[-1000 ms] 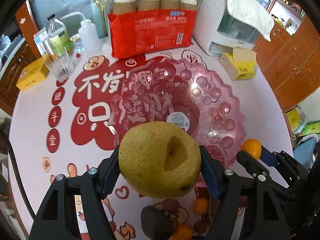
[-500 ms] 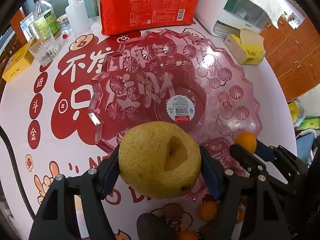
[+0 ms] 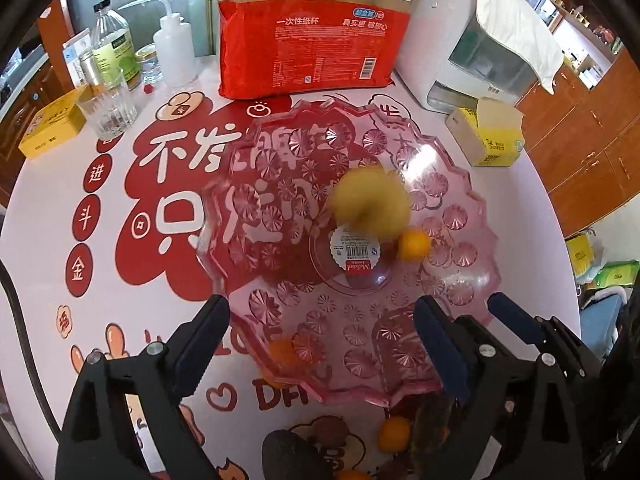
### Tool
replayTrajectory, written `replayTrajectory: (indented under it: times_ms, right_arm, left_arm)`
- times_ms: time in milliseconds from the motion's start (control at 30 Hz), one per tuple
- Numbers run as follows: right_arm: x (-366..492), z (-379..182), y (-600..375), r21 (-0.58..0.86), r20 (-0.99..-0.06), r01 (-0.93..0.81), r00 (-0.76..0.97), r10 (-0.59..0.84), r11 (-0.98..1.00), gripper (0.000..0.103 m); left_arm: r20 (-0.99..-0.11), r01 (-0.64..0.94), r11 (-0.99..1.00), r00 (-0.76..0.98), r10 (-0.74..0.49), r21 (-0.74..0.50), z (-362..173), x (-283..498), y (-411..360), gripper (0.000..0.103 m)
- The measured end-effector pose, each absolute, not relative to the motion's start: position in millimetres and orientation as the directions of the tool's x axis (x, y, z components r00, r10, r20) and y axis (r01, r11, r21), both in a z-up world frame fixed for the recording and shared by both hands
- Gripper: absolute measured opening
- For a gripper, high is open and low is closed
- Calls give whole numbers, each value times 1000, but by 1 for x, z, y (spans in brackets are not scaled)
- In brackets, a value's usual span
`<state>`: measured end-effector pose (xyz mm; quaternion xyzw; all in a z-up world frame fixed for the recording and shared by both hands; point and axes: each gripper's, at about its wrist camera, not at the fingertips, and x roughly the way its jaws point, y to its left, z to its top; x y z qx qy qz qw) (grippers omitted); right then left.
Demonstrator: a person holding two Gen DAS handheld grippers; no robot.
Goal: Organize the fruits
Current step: 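Move both open tools back toward the remaining fruit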
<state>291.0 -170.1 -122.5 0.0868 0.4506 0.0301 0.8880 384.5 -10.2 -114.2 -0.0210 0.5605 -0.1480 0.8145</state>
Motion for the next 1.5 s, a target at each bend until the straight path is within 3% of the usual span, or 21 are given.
replayTrajectory:
  times_ms: [733, 1133, 1500]
  right_arm:
    - [190, -74, -169, 239, -735, 84, 667, 123, 967, 50]
    - [102, -74, -153, 243, -710, 163, 702, 61, 956, 50]
    - [38, -98, -138, 234, -752, 227, 658, 28, 945, 50]
  left_arm:
    - [-842, 218, 953, 455, -289, -209, -39, 266, 33, 92]
    - [-842, 275, 929, 414, -346, -247, -48, 172, 61, 92]
    - [-857, 283, 922, 370, -359, -264, -70, 123, 79, 92]
